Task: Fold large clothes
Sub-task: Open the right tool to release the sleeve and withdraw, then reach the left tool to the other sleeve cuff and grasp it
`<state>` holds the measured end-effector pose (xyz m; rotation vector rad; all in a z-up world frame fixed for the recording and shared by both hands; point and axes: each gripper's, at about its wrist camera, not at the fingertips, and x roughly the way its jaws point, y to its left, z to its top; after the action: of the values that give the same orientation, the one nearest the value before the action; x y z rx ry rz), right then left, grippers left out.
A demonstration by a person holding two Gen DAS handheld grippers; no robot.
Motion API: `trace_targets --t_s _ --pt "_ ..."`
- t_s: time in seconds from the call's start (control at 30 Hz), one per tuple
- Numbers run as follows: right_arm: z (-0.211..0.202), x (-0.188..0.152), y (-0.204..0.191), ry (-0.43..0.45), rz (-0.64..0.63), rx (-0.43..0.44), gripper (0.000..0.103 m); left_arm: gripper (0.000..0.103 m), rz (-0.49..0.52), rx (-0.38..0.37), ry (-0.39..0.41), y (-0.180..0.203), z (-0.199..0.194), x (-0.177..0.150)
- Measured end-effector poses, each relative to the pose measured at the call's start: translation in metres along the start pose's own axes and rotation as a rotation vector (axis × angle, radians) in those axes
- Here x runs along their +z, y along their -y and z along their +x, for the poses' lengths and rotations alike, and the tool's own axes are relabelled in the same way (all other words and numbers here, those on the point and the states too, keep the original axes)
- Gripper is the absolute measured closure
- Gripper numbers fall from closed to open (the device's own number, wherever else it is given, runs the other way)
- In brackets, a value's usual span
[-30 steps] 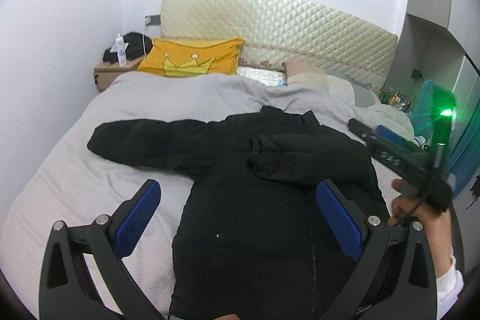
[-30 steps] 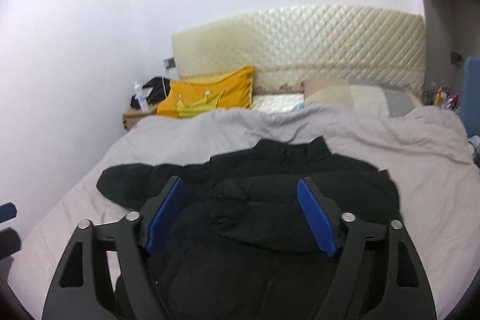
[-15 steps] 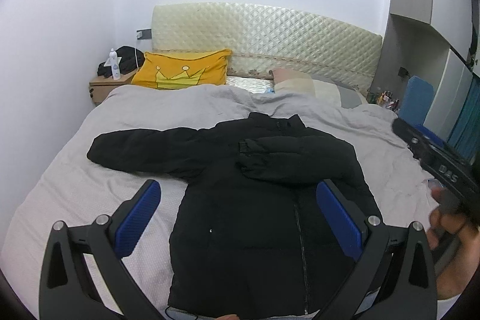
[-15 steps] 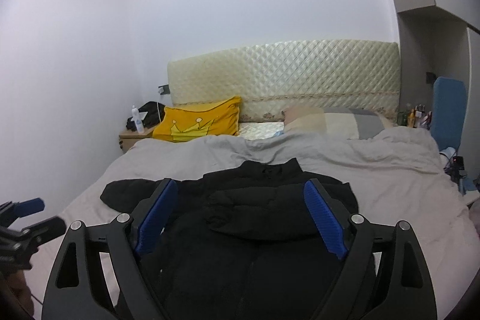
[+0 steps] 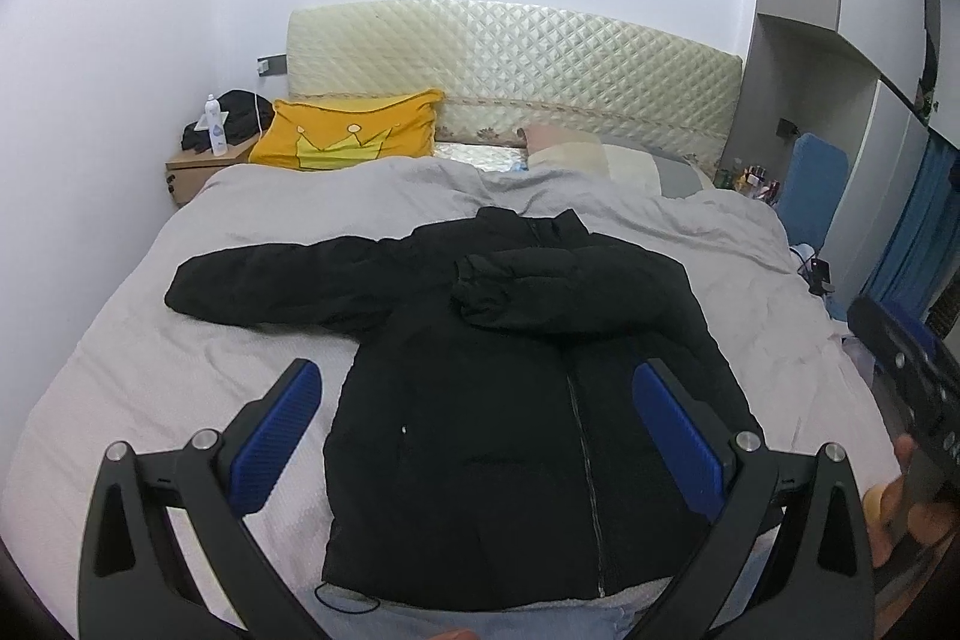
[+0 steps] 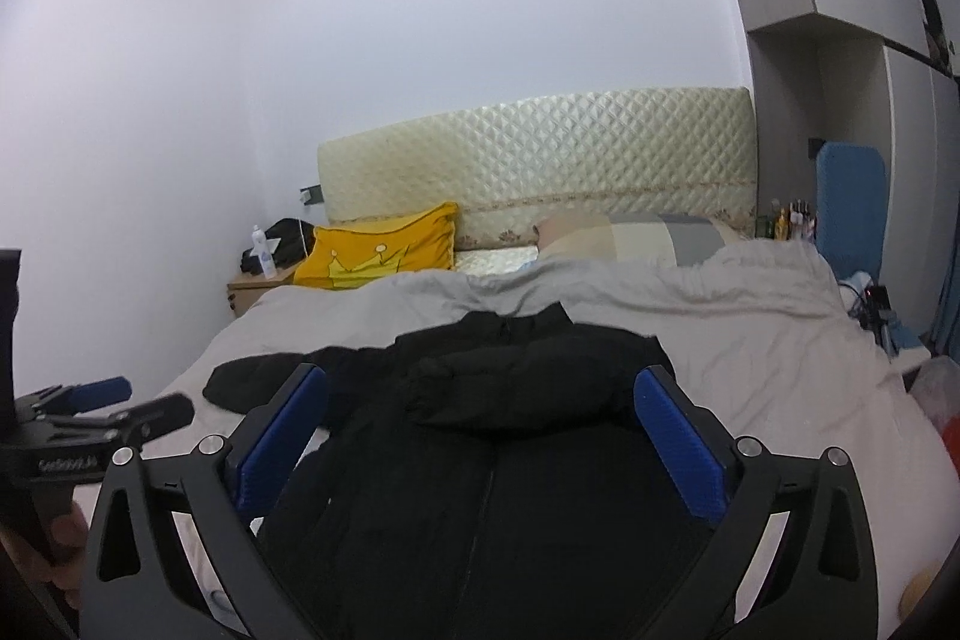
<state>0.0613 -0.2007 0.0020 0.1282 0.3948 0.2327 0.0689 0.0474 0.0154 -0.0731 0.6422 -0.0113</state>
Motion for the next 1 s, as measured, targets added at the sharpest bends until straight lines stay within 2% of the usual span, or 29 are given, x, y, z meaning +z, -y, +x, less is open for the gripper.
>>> trace_targets --t_s 0.27,0.67,0.8,1.0 --pt "-0.008 -0.023 -0.003 -0.057 0.015 -0.002 0.000 0.000 -0.004 0.005 -0.004 0.003 -0.009 -0.012" --pt "0.007 -0.031 -0.006 -0.120 0.030 -0.036 0.000 0.000 0.002 0.008 -0.006 -0.012 0.000 -0.012" --pt "0.018 -0.026 -0.011 -0.156 0.030 -0.058 0.000 0.000 0.002 0.015 0.001 -0.036 0.020 0.004" --pt "0.029 -0.011 -0.021 -0.194 0.014 -0.095 0.000 0.000 -0.030 0.041 0.004 -0.094 0.064 0.039"
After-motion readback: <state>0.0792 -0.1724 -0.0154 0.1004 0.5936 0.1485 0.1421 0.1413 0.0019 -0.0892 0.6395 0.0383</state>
